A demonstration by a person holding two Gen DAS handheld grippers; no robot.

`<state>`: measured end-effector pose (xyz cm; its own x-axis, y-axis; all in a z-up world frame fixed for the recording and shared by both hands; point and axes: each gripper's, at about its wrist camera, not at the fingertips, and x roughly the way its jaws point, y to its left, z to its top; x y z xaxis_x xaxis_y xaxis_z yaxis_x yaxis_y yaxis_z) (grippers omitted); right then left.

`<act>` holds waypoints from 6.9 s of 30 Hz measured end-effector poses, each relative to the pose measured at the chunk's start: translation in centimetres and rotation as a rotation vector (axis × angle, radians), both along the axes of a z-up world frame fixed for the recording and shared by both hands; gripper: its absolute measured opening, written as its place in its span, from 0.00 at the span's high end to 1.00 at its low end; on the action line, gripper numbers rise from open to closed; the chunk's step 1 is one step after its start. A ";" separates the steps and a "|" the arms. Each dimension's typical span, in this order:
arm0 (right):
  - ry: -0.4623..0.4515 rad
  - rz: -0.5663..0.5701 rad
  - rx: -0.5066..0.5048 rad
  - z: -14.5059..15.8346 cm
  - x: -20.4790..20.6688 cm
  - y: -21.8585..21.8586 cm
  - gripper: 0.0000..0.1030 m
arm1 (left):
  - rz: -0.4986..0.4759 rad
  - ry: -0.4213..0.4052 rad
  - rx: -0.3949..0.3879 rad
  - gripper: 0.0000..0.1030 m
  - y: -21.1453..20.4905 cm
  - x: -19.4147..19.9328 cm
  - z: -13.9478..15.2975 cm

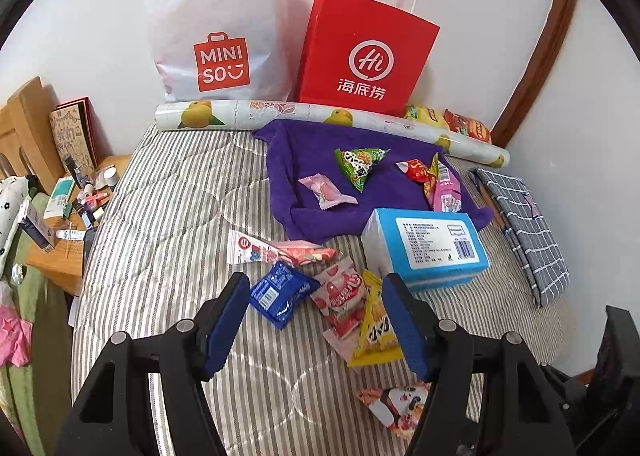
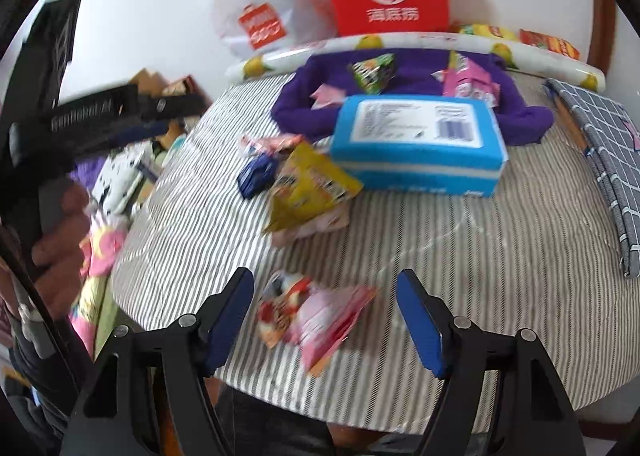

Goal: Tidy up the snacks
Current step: 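Lower the right tool onto the panda-print snack bag and close it, then close the left tool on the blue snack packet while the right tool holds the panda bag, then carry the blue packet and panda bag up over the purple towel, then open the right tool to drop the panda bag while the left tool drops the blue packet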

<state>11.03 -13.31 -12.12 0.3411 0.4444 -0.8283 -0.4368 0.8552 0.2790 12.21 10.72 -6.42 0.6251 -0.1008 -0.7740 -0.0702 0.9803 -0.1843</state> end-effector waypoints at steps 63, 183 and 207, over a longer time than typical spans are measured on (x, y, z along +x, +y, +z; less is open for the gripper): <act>-0.086 -0.250 -0.029 -6.7 9.5 -6.9 0.38 | -0.051 0.160 0.166 0.40 0.3 6.2 -12.0; -0.244 -0.093 -0.076 -0.6 26.4 2.1 0.38 | -0.075 0.042 0.078 0.50 -3.3 19.7 -5.9; -0.233 -0.090 -0.077 -2.0 26.4 1.9 0.32 | -0.063 0.055 0.016 0.49 -2.0 20.1 -8.7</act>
<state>37.47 -11.36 -14.17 0.5622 0.3424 -0.7528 -0.4033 0.9082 0.1119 32.29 8.70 -15.11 0.5744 -0.1263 -0.8088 -0.0179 0.9859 -0.1667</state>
